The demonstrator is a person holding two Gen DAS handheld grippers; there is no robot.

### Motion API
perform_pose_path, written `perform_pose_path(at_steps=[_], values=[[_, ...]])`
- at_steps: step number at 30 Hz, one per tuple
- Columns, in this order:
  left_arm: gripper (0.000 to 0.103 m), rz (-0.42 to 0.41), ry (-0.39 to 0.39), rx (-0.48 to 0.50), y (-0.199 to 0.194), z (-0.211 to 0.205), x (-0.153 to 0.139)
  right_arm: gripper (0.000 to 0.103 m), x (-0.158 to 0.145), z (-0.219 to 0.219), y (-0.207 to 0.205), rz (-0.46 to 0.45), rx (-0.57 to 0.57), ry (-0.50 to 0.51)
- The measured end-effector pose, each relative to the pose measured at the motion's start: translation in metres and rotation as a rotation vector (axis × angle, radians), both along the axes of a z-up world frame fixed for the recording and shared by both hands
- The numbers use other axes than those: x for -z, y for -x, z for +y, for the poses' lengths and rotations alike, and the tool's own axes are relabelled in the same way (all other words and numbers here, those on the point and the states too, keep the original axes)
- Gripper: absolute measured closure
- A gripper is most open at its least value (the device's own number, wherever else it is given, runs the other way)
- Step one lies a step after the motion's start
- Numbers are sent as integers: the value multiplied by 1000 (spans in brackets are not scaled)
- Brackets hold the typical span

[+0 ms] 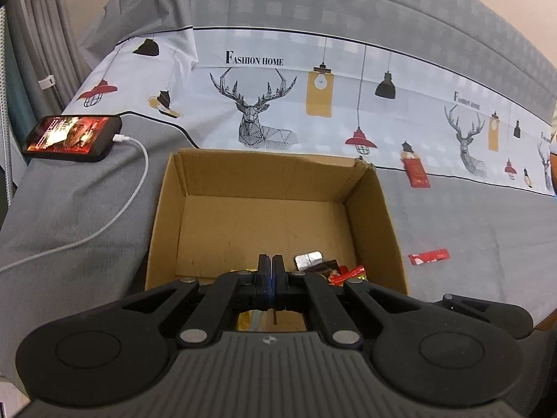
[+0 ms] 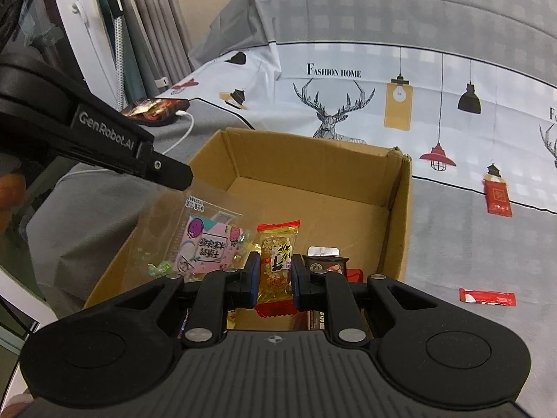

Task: Organize snacks
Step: 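Open the left tool into the box while the right tool releases the orange pack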

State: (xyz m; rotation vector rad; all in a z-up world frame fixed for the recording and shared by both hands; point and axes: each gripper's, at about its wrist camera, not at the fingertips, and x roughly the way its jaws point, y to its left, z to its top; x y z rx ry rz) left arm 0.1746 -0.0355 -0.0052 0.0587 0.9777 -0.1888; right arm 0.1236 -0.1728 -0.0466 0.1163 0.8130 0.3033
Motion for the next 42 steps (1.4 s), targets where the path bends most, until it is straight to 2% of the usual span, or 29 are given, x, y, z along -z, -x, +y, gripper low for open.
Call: perform_pose_path(at_steps=[5, 6, 7, 8, 9, 10, 11, 12, 15, 21, 27, 33, 42], values=[[100, -11, -30, -11, -13, 3, 7, 82, 9, 3, -12, 15, -13, 1], [86, -1, -26, -20, -14, 6, 8, 81, 11, 4, -14, 18, -27, -4], [56, 6, -11, -27, -15, 10, 9, 79, 13, 5, -15, 17, -35, -9], [39, 1, 5, -39, -15, 15, 8, 61, 13, 6, -16, 16, -41, -13], [12, -16, 12, -57, -13, 20, 5, 49, 13, 7, -16, 15, -45, -12], [1, -46, 11, -83, -8, 26, 2, 32, 12, 7, -15, 11, -44, -12], [1, -79, 7, -100, -3, 31, -2, 26, 12, 7, -12, 3, -44, -11], [1, -98, -3, -103, 1, 35, -5, 26, 10, 7, -10, 2, -49, -8], [1, -100, -30, -116, 15, 42, -9, 20, 9, 5, 1, 29, -53, 4], [1, -27, -63, -163, 63, 53, 5, 13, 3, 4, 42, 82, -4, 11], [1, 28, -99, -169, 112, 50, 21, 9, -19, 8, 92, 20, 32, 41], [1, 13, -114, -167, 151, 43, 25, 6, -37, 13, 132, -61, 22, 95], [1, -16, -111, -166, 184, 37, 22, 5, -51, 12, 166, -116, 38, 107]])
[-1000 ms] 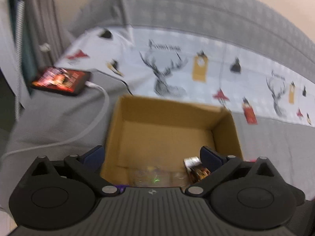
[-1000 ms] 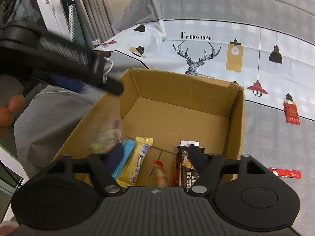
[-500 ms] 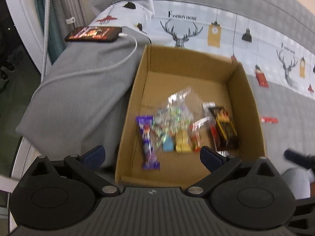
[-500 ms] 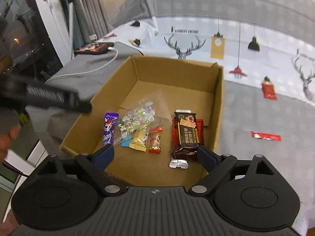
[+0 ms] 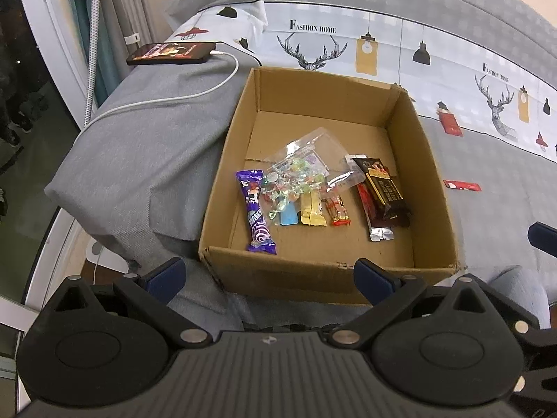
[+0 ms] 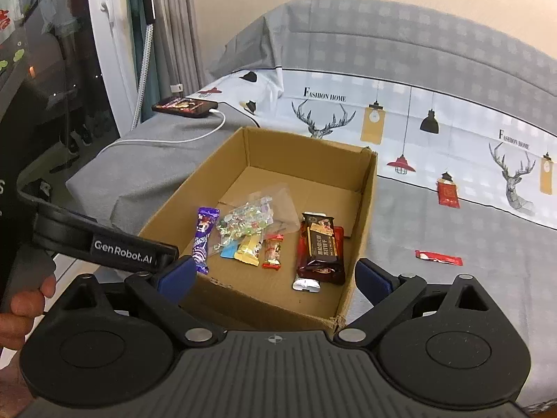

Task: Organize snacks
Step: 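Open the left tool into the box while the right tool releases the orange pack, then move both open tools away from the box toward the red snacks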

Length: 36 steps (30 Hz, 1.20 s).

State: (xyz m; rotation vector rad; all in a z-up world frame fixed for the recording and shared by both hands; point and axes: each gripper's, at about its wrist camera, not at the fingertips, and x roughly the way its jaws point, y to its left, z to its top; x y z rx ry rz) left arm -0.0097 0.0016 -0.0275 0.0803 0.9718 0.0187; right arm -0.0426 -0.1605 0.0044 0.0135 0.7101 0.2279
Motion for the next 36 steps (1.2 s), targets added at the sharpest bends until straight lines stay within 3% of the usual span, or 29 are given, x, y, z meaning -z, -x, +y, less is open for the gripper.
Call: perform_pose_path(at_steps=[26, 31, 36], values=[[1, -35, -15, 31, 11, -12, -11, 4, -6, -8, 19, -24, 22, -28], [0, -43, -21, 39, 0, -21, -19, 4, -4, -43, 7, -23, 123, -74], [0, -28, -39, 58, -21, -44, -23, 4, 18, -114, -21, 0, 291, -56]])
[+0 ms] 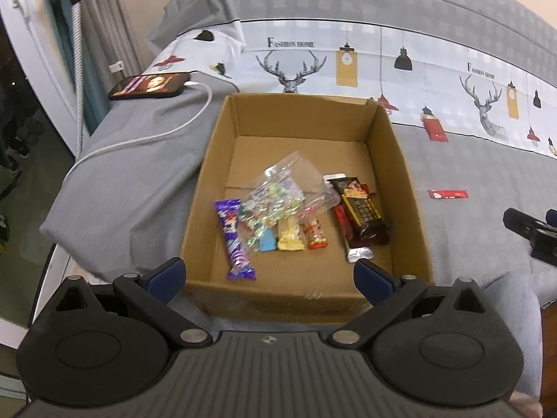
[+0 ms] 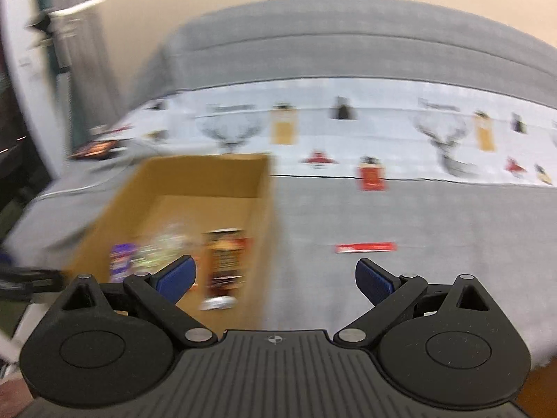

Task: Organize snacks
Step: 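Move both open tools away from the box toward the red snacks, then grasp the red square packet with the left tool while the right tool grasps the red strip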

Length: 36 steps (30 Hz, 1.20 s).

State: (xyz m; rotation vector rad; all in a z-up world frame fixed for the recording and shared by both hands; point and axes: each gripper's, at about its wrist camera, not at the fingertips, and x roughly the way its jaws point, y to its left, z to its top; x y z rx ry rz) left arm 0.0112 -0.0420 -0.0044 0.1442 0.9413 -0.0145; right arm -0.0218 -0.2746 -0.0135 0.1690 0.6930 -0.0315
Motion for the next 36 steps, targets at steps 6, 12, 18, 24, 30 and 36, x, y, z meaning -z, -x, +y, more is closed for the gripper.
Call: perform_pose_path(at_steps=[6, 12, 18, 24, 30, 36], values=[[0, 78, -6, 35, -34, -35, 3, 4, 77, -76, -58, 107, 67, 132], [0, 114, -53, 50, -72, -71, 6, 5, 170, -120, -138, 284, 66, 143], [0, 129, -68, 67, -118, -112, 12, 4, 214, -118, -203, 256, -41, 181], [0, 123, -44, 111, -170, -165, 19, 37, 220, -144, -236, 143, -85, 114], [0, 101, -42, 138, -222, -223, 43, 89, 217, -172, -229, 129, -69, 121], [0, 112, 11, 163, -302, -298, 104, 88, 212, -249, -202, 218, 302, 72]])
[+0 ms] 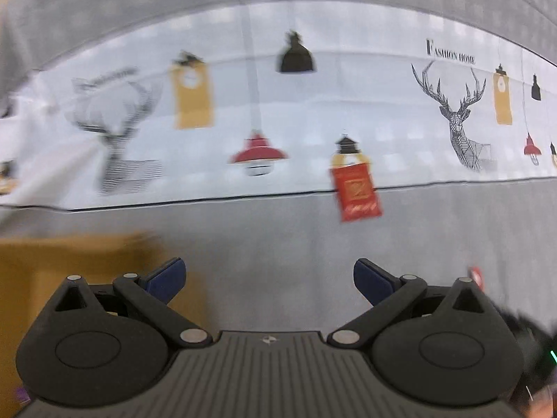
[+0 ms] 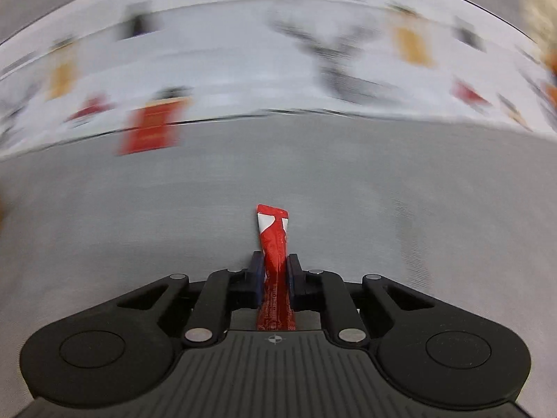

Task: Organize snacks
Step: 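Grasp the red square packet with the left tool while the right tool grasps the red strip, then carry the red square packet and red strip over the box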

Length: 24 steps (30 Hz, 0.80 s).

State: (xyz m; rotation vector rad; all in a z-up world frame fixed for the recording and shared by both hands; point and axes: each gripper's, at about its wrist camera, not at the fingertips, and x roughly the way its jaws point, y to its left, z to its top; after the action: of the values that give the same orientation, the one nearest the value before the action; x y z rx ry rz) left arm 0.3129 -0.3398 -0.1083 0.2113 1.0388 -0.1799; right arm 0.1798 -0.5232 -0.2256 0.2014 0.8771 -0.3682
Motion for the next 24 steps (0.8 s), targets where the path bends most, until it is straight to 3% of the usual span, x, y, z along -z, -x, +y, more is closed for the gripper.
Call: perform_pose_path(at_steps=[3, 6, 11, 14, 15, 17, 18, 20, 24], values=[[0, 107, 36, 6, -49, -36, 47, 88, 2, -31, 21, -12, 127, -74], [0, 211, 58, -34, -90, -62, 89, 87, 3, -36, 31, -26, 152, -106], [0, 257, 29, -56, -128, -89, 127, 82, 6, -39, 28, -40, 157, -121], [1, 220, 11, -64, -131, -98, 128, 82, 7, -38, 28, -48, 148, -107], [10, 210, 12, -61, -130, -99, 127, 82, 7, -37, 30, -51, 144, -101], [49, 165, 18, -15, -120, -100, 117, 83, 7, -35, 29, -48, 128, -81], [56, 164, 16, 16, -116, -101, 113, 83, 6, -34, 29, -46, 125, -73], [58, 195, 26, 23, -106, -95, 107, 88, 5, -34, 28, -42, 131, -72], [58, 153, 58, 62, -71, -76, 76, 90, -6, -33, 32, -38, 163, -148]])
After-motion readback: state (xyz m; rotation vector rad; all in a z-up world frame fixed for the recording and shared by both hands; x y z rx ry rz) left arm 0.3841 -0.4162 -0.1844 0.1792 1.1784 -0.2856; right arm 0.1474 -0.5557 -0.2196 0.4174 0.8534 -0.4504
